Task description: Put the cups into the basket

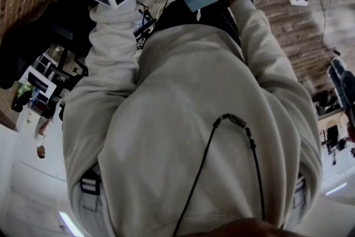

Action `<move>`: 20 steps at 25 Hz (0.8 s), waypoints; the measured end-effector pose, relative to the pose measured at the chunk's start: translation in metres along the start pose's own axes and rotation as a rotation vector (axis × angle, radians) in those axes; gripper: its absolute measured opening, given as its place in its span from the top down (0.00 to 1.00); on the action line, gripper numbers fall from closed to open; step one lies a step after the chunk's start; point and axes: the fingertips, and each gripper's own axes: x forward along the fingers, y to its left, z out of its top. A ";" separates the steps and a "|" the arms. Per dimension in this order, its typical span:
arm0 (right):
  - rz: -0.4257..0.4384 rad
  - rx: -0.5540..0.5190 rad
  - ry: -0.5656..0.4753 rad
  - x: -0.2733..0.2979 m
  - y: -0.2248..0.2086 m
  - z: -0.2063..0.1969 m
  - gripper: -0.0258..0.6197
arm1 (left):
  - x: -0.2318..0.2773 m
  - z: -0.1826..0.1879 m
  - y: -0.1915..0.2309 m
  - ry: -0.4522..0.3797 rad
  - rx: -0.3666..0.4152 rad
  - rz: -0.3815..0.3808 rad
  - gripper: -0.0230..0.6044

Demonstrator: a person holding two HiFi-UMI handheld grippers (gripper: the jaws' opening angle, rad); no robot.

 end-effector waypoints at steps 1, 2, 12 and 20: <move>-0.016 -0.009 -0.005 0.000 -0.003 0.001 0.75 | -0.001 -0.002 0.002 0.002 -0.003 0.003 0.97; -0.034 -0.019 -0.008 0.000 -0.006 0.001 0.85 | -0.003 -0.004 0.004 0.005 -0.007 0.007 0.97; -0.051 -0.092 -0.010 -0.002 -0.014 0.013 0.88 | 0.004 -0.014 0.011 0.019 -0.023 0.014 0.97; -0.038 -0.151 0.008 -0.001 -0.008 0.011 0.88 | -0.005 0.001 0.016 -0.008 -0.011 0.042 0.97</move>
